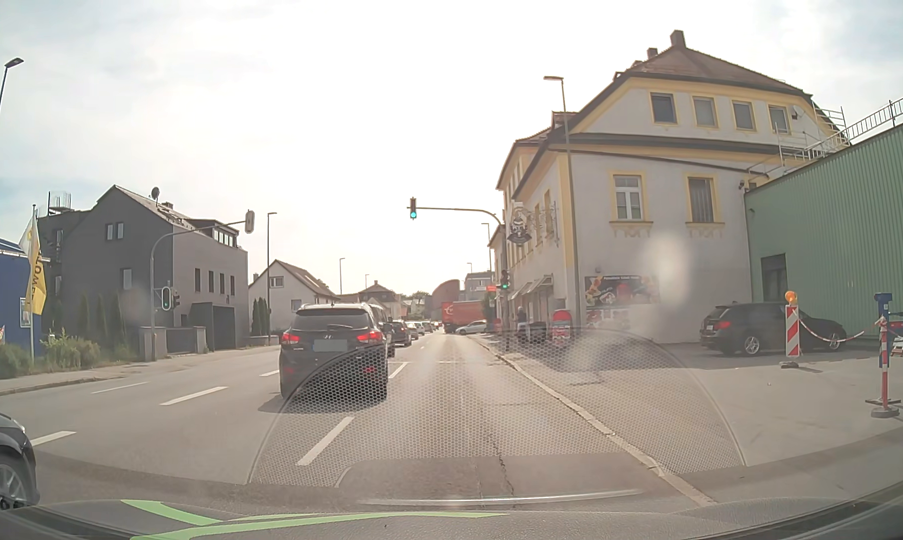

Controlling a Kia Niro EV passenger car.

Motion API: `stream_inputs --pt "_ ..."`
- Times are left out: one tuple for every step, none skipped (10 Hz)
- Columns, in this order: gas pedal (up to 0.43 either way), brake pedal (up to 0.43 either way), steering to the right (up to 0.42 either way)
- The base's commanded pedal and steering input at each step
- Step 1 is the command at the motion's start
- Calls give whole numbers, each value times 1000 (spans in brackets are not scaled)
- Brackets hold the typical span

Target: Follow the waypoints while adhering to traffic rules and regulations

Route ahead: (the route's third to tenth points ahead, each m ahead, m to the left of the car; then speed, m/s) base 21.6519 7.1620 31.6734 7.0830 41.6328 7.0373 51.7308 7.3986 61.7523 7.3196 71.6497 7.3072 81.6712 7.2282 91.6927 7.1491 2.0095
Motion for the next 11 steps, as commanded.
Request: stream_inputs --pt "79 0 -22" --pt "79 0 -22" --pt "79 0 -22" --pt "79 0 -22" --pt "79 0 -22" --pt "79 0 -22" --pt "79 0 -21" --pt "79 0 -20" --pt "79 0 -17" --pt "79 0 -11" --pt "79 0 -6"
